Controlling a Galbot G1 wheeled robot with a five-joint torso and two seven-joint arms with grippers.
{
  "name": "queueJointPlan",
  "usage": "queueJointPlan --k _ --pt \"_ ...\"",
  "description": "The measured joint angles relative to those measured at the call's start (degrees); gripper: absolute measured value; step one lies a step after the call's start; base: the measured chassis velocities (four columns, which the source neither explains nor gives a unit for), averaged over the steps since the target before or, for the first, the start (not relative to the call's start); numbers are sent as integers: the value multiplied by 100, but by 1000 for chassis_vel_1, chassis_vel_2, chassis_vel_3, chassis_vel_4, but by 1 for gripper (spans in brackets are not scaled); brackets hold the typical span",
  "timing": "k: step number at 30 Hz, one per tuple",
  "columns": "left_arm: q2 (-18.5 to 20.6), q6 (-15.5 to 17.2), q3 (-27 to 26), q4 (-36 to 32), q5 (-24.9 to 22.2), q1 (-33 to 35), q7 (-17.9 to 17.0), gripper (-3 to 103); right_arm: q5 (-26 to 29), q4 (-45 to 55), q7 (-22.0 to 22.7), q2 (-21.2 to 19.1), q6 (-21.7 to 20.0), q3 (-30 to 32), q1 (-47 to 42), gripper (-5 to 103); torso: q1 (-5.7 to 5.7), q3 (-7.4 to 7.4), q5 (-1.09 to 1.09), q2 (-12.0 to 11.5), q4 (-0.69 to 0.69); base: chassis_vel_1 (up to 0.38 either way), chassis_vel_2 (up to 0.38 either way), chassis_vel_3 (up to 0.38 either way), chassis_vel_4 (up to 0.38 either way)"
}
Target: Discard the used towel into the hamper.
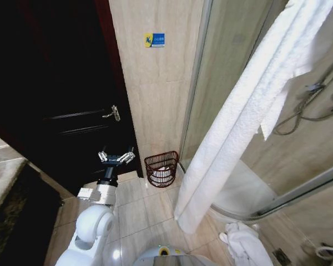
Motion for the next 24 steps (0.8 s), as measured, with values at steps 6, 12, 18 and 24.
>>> queueJointPlan --k 6,12,18,24 --pt "0 0 0 0 0 0 0 100 0 43 -10 69 -1 4 0 2 0 0 0 0 -1 0 0 0 0" --pt "0 0 0 0 0 0 0 100 6 18 -11 55 -1 67 50 2 0 0 0 0 -1 0 0 0 0" --pt "0 0 0 0 0 0 0 100 14 -96 -16 -39 -18 106 86 2 -1 0 1 0 -2 0 0 0 0" --pt "0 0 0 0 0 0 0 100 26 -181 -33 -160 -33 126 114 2 -1 0 1 0 0 2 6 4 17"
